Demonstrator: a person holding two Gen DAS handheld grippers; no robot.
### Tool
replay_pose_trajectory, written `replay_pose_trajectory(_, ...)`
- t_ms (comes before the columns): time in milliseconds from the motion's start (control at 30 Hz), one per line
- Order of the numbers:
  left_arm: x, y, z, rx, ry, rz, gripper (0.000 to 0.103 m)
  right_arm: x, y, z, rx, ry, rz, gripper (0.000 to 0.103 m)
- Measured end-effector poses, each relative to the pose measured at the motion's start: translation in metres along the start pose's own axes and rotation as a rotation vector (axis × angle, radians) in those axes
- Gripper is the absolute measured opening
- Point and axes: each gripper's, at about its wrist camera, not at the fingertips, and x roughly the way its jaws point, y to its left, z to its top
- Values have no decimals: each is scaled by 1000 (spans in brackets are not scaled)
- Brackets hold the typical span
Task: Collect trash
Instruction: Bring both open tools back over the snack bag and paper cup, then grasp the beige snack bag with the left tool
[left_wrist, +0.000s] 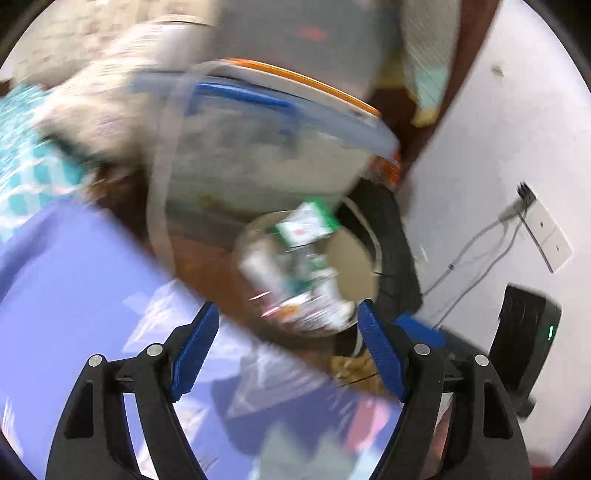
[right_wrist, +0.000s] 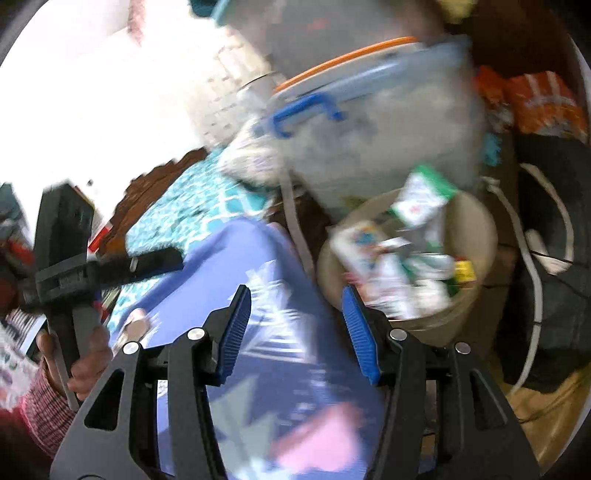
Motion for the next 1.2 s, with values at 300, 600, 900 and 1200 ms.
replay_pose_trajectory(300,-162,186,-134,-241,-85,440,74,106,145,-38,-151,260,206,55)
replay_pose_trajectory(600,-192,299,-196,-367,-15,719,87,254,293,-88,-279,484,286,55)
replay_pose_trajectory(900,-188,319,-212,-395,-13,619,16,354,364,-115,-505,546,192,48)
replay_pose_trajectory(1200,-214,316,-248,-485,-40,555,15,342,387,-127,-571,526,199,6)
